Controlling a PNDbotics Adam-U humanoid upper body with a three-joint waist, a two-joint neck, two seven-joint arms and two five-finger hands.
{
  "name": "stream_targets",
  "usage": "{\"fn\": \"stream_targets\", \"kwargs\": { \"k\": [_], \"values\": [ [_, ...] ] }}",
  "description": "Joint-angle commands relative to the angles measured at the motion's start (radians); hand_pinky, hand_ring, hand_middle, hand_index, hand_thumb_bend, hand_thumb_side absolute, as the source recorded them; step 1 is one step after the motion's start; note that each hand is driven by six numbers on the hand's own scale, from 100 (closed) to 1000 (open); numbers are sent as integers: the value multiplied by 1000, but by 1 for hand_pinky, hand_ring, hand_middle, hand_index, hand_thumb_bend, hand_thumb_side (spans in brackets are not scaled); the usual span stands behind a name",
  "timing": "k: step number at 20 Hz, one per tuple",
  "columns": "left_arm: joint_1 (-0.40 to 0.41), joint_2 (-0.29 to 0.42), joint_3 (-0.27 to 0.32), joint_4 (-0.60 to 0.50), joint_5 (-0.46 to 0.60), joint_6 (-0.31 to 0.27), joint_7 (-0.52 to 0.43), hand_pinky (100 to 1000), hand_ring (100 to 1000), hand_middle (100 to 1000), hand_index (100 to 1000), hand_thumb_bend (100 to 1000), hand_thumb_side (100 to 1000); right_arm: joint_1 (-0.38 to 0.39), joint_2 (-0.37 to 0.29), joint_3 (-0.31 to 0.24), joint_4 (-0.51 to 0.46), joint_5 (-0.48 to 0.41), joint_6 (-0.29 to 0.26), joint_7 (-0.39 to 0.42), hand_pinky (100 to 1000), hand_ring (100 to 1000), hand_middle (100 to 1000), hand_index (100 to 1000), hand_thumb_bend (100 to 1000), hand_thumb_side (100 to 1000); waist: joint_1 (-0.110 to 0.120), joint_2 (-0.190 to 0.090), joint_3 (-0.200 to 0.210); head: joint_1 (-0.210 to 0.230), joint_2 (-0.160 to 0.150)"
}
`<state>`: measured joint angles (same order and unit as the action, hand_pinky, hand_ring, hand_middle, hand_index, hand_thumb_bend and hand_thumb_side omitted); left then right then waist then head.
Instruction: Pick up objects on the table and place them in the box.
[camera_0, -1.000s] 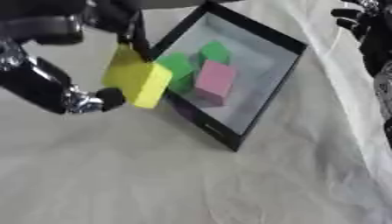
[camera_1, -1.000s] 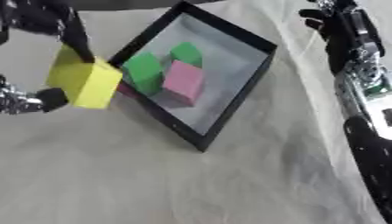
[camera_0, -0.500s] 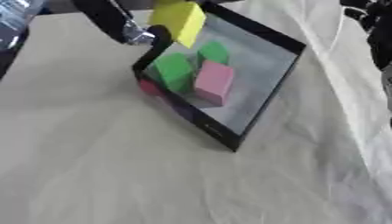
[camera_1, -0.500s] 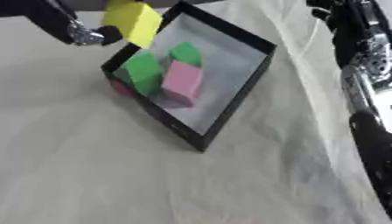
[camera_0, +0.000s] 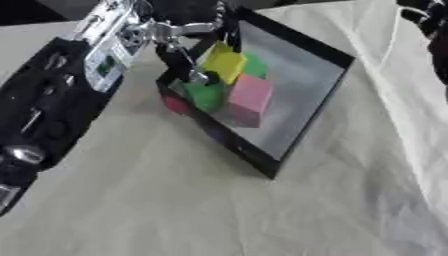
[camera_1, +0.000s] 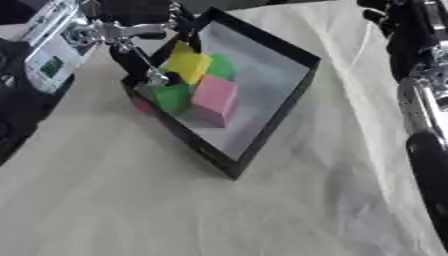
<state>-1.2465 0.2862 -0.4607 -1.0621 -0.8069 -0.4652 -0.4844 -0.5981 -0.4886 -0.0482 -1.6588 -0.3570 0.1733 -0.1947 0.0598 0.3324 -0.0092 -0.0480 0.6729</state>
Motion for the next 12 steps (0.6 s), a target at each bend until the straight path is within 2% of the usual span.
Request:
{"fn": "stream_targets", "kwargs": {
  "k": [1, 2, 3, 4, 7, 8, 12],
  "values": [
    [-12, 0, 24, 21, -46, -13, 15, 882, 824, 824, 921, 655, 428, -13, -17, -2, -22, 2, -1, 3, 892, 786, 819, 898, 100, 650, 5, -19, 0, -1, -6],
    [-10, 4, 28, 20, -52, -12, 22, 894, 842, 843, 935, 697, 484, -12, -18, -3, -22, 2, -2, 3, 892, 786, 819, 898, 100, 650, 5, -20, 2, -4, -4],
    [-7, 9, 28, 16, -57, -11, 30, 897, 846, 847, 938, 705, 493, -12, -19, -3, -23, 2, -2, 2, 892, 786, 819, 898, 100, 650, 6, -20, 3, -6, -4],
    [-3, 20, 28, 6, -54, -9, 41, 900, 854, 853, 942, 705, 543, -10, -21, -3, -23, 2, -2, 2, 892, 786, 819, 898, 100, 649, 6, -22, 6, -9, -3],
    [19, 74, 29, -65, 16, 18, 106, 900, 851, 852, 942, 659, 555, 0, -31, -9, -25, 2, -5, -4, 892, 786, 819, 897, 100, 647, 9, -29, 16, -21, 2],
    [29, 93, 35, -98, 46, 39, 131, 892, 838, 837, 934, 610, 566, 3, -34, -11, -25, 2, -6, -6, 891, 786, 819, 897, 100, 647, 9, -31, 20, -25, 4],
    [75, 152, 85, -233, 215, 152, 198, 886, 827, 824, 918, 545, 567, 19, -44, -21, -26, -1, -10, -18, 891, 786, 819, 897, 100, 649, 2, -38, 33, -43, 7]
  ]
}}
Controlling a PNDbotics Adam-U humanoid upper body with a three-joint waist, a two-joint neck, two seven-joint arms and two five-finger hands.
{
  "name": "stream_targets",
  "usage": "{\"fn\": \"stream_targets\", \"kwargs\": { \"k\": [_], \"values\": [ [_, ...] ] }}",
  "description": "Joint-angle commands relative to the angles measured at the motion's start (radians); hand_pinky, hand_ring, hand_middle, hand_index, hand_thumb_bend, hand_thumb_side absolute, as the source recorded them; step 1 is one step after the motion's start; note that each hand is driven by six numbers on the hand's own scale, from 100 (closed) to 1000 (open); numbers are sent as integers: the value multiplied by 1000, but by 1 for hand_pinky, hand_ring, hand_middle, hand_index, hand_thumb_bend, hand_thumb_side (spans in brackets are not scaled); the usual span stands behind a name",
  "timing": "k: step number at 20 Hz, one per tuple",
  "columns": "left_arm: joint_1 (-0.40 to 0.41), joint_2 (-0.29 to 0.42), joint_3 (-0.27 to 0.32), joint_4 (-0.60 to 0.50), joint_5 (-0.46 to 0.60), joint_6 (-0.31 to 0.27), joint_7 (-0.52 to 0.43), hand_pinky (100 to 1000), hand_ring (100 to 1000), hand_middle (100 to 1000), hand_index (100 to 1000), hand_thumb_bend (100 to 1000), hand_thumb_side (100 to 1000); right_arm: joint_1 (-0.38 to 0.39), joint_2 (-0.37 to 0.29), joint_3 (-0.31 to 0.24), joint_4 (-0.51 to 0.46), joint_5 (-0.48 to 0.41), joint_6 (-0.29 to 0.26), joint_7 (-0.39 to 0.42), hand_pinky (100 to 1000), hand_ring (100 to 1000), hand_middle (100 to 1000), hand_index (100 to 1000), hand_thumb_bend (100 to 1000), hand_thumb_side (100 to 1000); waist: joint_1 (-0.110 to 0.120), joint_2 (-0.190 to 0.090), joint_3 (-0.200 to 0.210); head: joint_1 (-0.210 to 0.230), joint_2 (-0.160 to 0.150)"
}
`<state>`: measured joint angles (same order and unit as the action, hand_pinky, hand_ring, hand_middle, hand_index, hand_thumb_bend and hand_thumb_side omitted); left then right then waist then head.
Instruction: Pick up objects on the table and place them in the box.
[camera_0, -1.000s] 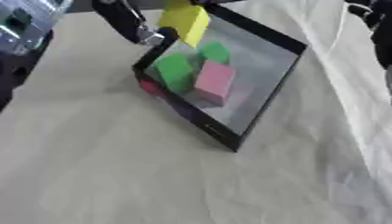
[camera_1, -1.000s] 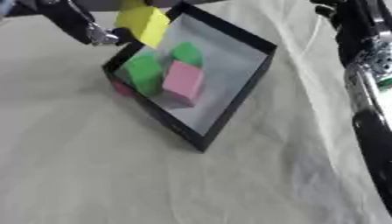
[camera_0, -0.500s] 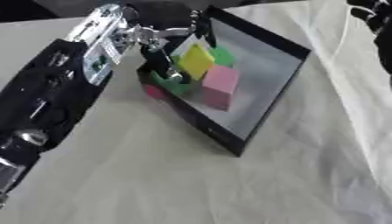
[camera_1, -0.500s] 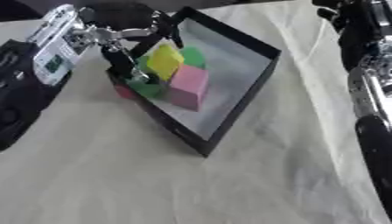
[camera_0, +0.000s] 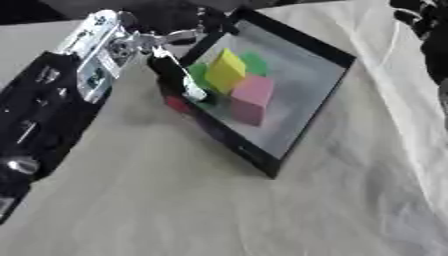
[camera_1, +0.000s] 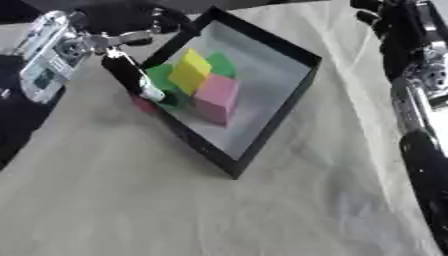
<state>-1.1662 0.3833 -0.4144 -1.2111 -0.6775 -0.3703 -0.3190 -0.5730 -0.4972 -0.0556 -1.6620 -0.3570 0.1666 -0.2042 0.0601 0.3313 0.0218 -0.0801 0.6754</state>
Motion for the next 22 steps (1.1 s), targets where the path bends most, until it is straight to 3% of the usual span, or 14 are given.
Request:
{"fn": "stream_targets", "kwargs": {
  "k": [1, 8, 13, 18, 22],
  "values": [
    [5, 67, 52, -117, 120, 82, 38, 885, 825, 821, 917, 538, 565, -2, -37, -16, -23, -1, -4, -10, 891, 786, 818, 896, 100, 649, 0, -38, 5, -13, 5],
    [106, 163, 136, -354, 310, 218, 58, 865, 790, 781, 874, 428, 500, 21, -46, -25, -25, -3, -8, -20, 890, 785, 818, 896, 100, 647, -8, -45, 29, -39, 17],
    [244, 219, 219, -531, 450, 312, 155, 869, 783, 768, 848, 322, 480, 33, -48, -33, -31, -3, -13, -28, 889, 785, 818, 895, 100, 647, -16, -45, 39, -49, 18],
    [414, 247, 298, -649, 616, 387, 352, 880, 786, 773, 862, 252, 569, 40, -48, -40, -38, -4, -19, -33, 888, 786, 819, 895, 100, 639, -23, -43, 50, -54, 20],
    [544, 214, 368, -696, 746, 422, 486, 891, 794, 782, 868, 157, 686, 44, -47, -44, -42, 7, -28, -37, 888, 787, 819, 894, 100, 620, -30, -39, 56, -54, 14]
  ]
}}
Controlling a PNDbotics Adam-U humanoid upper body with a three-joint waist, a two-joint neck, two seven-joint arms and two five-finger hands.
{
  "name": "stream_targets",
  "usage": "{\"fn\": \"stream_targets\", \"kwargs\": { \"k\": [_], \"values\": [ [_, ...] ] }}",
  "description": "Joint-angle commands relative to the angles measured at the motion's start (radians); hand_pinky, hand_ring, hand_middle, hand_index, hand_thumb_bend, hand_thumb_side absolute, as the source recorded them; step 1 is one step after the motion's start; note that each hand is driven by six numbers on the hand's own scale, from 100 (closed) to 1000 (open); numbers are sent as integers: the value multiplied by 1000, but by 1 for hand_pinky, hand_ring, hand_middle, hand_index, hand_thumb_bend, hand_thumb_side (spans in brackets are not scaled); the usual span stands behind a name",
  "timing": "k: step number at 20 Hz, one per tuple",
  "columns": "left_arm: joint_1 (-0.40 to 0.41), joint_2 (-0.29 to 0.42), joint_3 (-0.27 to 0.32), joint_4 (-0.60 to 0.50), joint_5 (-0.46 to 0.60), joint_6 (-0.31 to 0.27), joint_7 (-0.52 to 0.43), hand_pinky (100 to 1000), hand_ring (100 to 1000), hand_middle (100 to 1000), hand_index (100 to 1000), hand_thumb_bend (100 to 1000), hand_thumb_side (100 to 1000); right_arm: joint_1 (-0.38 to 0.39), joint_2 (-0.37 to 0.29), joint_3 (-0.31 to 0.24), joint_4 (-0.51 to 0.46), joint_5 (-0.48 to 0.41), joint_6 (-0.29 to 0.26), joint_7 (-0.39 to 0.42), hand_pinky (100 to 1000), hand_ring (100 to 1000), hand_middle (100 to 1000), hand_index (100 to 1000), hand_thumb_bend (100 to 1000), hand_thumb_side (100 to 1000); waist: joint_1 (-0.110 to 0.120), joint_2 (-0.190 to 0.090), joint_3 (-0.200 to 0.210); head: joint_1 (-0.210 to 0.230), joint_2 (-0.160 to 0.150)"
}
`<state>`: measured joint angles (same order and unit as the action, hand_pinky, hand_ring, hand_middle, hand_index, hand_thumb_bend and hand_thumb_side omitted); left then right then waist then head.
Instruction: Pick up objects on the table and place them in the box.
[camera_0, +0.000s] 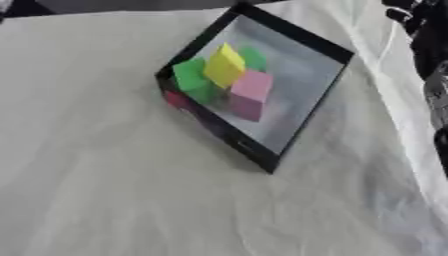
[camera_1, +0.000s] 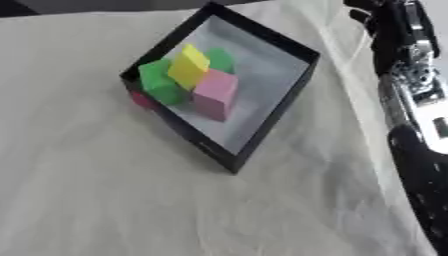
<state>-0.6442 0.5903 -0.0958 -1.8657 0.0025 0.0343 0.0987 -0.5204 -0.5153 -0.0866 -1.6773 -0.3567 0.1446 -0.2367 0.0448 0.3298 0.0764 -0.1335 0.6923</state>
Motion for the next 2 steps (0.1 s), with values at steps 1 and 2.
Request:
{"fn": "stream_targets", "kwargs": {
  "k": [1, 2],
  "values": [
    [53, -3, 65, -47, 87, 24, 91, 892, 795, 785, 869, 136, 707, -8, -29, -14, -27, 12, -8, -5, 888, 787, 819, 894, 100, 620, -17, -37, 4, 2, -5],
    [80, -13, 80, -53, 105, 29, 112, 892, 796, 788, 870, 138, 726, -7, -29, -14, -27, 16, -11, -4, 888, 787, 819, 894, 100, 620, -18, -36, 5, 4, -6]
  ]
}}
